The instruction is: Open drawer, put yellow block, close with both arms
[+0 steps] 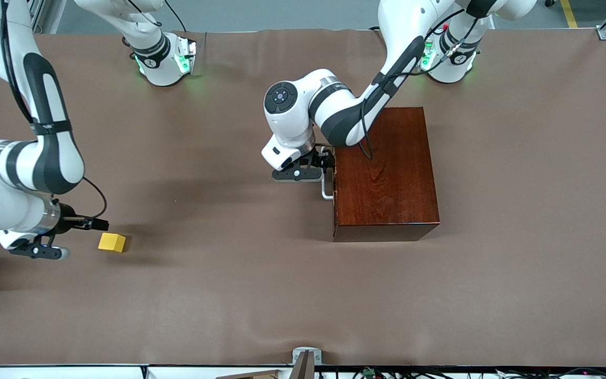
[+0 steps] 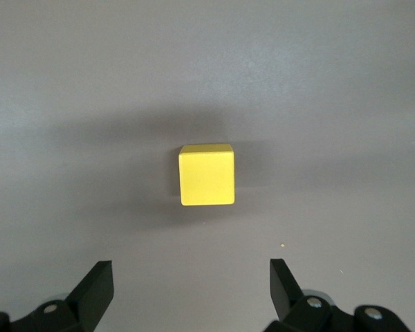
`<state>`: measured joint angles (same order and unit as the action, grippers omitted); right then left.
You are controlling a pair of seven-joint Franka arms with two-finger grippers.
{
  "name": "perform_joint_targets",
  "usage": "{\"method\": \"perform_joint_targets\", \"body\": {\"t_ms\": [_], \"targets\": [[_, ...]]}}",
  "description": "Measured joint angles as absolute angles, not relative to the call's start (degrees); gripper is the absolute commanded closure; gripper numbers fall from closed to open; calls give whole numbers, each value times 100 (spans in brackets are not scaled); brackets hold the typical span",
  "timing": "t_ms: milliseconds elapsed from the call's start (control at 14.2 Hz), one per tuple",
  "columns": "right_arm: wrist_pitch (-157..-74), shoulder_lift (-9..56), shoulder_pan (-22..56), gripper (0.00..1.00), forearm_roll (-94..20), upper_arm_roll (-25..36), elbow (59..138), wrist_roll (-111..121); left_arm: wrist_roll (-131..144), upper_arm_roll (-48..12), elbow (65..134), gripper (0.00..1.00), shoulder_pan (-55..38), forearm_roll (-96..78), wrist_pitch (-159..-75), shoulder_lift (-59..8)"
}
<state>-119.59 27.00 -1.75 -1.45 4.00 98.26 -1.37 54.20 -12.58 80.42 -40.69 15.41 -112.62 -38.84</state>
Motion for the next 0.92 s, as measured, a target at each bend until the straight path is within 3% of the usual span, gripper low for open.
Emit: {"method": "perform_joint_targets", "body": {"t_ms": [212, 917], "targets": [[-12309, 2701, -151, 0, -145, 374, 10144, -137, 5422, -1251, 8090, 0, -4060, 1552, -11269, -4020], [-12345, 2700, -154, 0, -145, 368, 10319, -137, 5456, -1248, 7994, 0, -4063, 1665, -11232, -4119]]}}
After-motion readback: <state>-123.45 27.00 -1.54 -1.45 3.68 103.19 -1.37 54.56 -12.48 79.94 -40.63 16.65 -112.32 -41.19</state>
